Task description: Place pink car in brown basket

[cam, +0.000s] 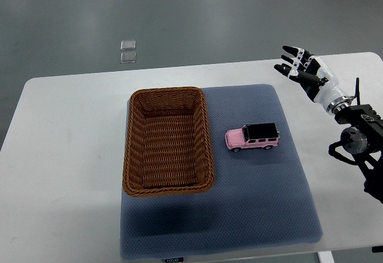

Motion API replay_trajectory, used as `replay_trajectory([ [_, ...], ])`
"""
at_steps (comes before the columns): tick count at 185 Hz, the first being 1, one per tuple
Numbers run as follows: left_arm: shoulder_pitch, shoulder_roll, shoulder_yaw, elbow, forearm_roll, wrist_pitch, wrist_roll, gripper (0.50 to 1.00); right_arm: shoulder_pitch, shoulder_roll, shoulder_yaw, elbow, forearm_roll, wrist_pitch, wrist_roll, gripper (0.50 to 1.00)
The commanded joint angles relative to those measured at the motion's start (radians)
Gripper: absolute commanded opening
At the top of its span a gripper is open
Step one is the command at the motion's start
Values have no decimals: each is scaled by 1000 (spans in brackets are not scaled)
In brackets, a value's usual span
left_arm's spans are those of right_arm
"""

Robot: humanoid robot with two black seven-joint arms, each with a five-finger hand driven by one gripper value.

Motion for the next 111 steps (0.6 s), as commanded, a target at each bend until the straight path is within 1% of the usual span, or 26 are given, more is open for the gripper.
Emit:
replay_trajectory([
  [1, 0, 0, 0, 0, -2, 0, 0, 1000, 1, -4, -2, 0, 0, 6, 0, 913],
  [38, 0, 0, 0, 0, 0, 0, 2, 1000, 1, -5, -8, 0, -9, 24, 0, 913],
  [63, 0, 0, 0, 0, 0, 0, 2, 1000, 1, -13, -11, 2, -23, 58, 0, 913],
  [79, 0, 0, 0, 0, 0, 0, 2, 1000, 6, -17, -11, 2, -48, 93, 3, 913],
  [99, 0, 0, 0, 0, 0, 0, 2, 1000, 17, -43, -17, 8, -137, 141, 28, 913],
  [111, 0, 0, 0, 0, 0, 0, 2, 1000, 18, -59, -35, 40, -221, 164, 61, 913],
])
